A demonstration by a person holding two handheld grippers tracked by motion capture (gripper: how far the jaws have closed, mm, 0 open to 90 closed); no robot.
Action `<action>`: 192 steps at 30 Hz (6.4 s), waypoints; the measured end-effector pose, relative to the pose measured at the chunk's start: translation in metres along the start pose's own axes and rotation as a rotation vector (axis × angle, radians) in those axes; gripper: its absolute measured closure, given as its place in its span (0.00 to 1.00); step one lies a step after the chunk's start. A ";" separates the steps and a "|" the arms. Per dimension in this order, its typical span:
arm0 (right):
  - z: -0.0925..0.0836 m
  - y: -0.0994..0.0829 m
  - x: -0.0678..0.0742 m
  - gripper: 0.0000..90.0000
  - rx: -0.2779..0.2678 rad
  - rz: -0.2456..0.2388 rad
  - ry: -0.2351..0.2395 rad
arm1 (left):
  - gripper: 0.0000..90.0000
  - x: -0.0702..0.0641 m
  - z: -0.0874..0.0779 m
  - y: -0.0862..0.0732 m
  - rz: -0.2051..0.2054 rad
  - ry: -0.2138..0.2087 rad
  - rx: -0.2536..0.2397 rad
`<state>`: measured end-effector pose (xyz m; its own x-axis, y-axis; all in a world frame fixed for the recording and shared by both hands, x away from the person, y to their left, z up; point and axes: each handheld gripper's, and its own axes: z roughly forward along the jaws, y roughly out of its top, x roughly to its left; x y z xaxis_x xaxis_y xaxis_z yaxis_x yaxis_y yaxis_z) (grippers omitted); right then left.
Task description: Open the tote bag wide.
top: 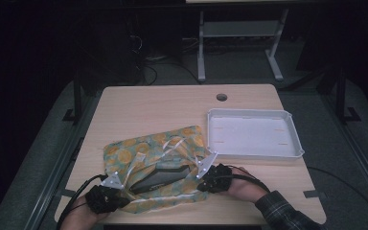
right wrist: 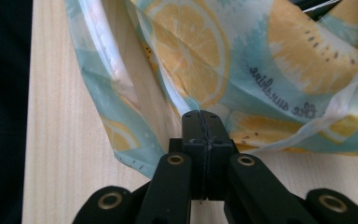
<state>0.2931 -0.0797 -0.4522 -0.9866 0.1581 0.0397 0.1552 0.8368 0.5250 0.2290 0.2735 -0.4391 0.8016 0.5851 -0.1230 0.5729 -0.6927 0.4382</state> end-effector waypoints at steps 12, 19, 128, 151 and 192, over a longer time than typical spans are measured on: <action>0.007 0.010 -0.009 0.99 -0.022 -0.004 -0.029 | 1.00 0.023 0.001 0.008 0.010 0.101 0.019; 0.014 0.019 -0.023 0.99 -0.047 0.005 -0.071 | 1.00 0.043 0.002 0.013 -0.033 0.161 -0.007; 0.028 0.046 -0.012 0.99 -0.012 -0.144 -0.013 | 1.00 0.046 -0.031 0.061 -0.037 0.136 -0.224; 0.027 0.046 -0.013 0.99 -0.005 -0.127 -0.001 | 1.00 0.056 0.002 0.010 -0.107 0.136 -0.048; -0.016 0.078 -0.059 0.65 -0.213 -0.027 -0.098 | 0.61 0.058 -0.026 0.073 -0.019 0.190 -0.187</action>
<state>0.3627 -0.0322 -0.3999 -0.9791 0.1958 -0.0546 0.1040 0.7136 0.6927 0.3129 0.2677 -0.3912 0.7342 0.6783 0.0289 0.5317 -0.6010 0.5967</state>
